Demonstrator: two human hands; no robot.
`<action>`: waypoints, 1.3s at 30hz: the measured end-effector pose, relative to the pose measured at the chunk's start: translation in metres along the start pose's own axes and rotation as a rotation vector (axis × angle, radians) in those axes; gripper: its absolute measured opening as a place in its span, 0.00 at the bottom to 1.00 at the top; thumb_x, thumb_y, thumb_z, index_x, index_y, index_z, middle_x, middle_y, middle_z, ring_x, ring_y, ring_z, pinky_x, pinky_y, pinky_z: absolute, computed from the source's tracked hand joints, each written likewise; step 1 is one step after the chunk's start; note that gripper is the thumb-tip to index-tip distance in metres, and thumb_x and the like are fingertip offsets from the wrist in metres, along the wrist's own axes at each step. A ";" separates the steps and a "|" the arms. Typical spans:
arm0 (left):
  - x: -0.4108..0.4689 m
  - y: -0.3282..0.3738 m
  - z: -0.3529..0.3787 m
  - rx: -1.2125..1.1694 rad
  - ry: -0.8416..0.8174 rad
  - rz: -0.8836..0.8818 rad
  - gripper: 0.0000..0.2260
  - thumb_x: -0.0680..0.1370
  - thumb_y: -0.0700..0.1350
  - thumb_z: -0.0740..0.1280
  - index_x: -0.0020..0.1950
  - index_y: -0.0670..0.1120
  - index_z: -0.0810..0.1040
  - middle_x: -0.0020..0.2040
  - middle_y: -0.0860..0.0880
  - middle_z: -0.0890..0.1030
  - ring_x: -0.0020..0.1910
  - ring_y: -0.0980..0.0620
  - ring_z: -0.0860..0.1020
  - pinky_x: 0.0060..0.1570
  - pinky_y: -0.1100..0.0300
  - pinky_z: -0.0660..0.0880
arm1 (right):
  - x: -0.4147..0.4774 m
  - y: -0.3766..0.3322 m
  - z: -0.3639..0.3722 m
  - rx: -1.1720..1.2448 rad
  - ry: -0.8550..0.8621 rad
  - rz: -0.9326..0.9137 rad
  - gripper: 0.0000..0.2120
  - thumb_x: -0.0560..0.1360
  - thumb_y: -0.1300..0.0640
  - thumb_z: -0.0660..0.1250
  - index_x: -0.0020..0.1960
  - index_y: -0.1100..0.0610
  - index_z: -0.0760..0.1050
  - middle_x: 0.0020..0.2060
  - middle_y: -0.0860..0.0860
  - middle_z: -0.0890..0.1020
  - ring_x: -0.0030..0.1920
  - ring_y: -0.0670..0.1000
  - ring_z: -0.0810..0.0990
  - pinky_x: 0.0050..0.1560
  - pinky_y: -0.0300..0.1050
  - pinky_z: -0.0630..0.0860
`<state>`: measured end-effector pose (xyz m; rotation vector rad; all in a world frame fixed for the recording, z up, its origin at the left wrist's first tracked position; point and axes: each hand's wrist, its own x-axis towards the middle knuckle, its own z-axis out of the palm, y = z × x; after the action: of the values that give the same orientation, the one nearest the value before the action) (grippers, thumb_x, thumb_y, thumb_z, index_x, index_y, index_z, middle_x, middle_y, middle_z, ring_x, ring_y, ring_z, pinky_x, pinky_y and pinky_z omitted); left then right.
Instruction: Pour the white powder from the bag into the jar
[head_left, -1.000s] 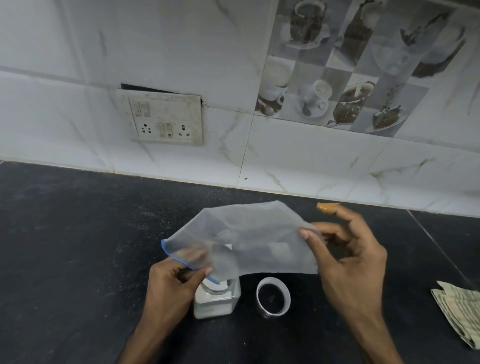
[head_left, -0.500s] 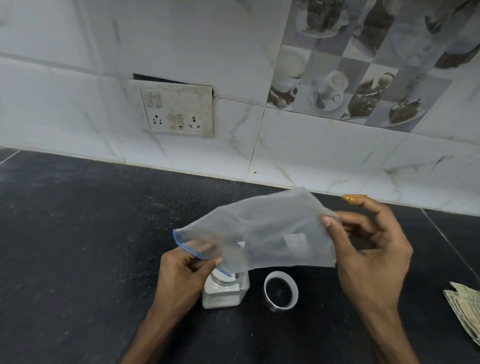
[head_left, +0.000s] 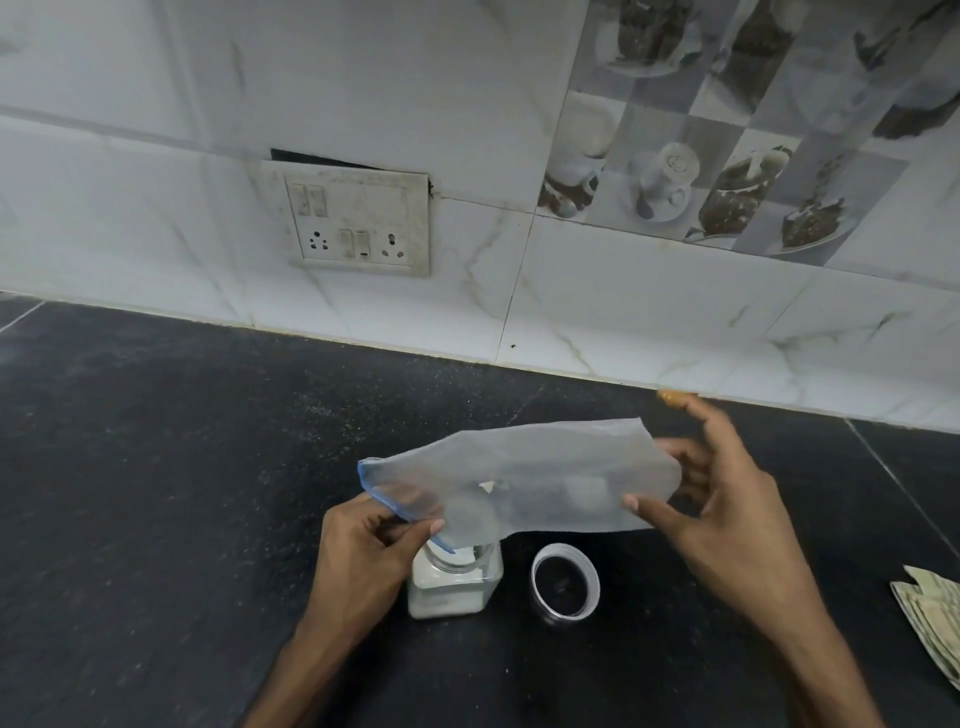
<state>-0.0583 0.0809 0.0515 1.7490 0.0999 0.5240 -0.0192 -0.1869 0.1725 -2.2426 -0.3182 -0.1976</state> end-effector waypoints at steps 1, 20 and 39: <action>0.000 0.000 0.000 0.001 -0.003 0.004 0.20 0.67 0.31 0.78 0.41 0.58 0.83 0.41 0.64 0.86 0.39 0.64 0.85 0.39 0.70 0.79 | -0.001 0.000 0.002 -0.015 0.035 0.007 0.37 0.69 0.61 0.79 0.69 0.37 0.67 0.42 0.37 0.85 0.44 0.35 0.83 0.46 0.24 0.75; -0.001 0.000 0.002 0.009 -0.030 0.000 0.18 0.67 0.32 0.79 0.44 0.56 0.84 0.40 0.67 0.85 0.39 0.65 0.85 0.38 0.72 0.78 | -0.005 0.004 0.008 0.001 0.121 0.017 0.24 0.68 0.63 0.79 0.57 0.43 0.76 0.33 0.41 0.86 0.35 0.38 0.84 0.41 0.24 0.74; -0.002 -0.003 0.001 -0.018 -0.014 -0.009 0.20 0.67 0.32 0.78 0.44 0.58 0.84 0.41 0.68 0.85 0.42 0.66 0.84 0.41 0.71 0.79 | -0.007 0.015 0.020 0.113 0.207 -0.082 0.24 0.67 0.58 0.80 0.55 0.41 0.73 0.36 0.41 0.86 0.42 0.41 0.86 0.56 0.40 0.77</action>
<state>-0.0595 0.0798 0.0481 1.7335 0.0927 0.5045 -0.0211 -0.1824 0.1469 -2.0779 -0.3014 -0.4411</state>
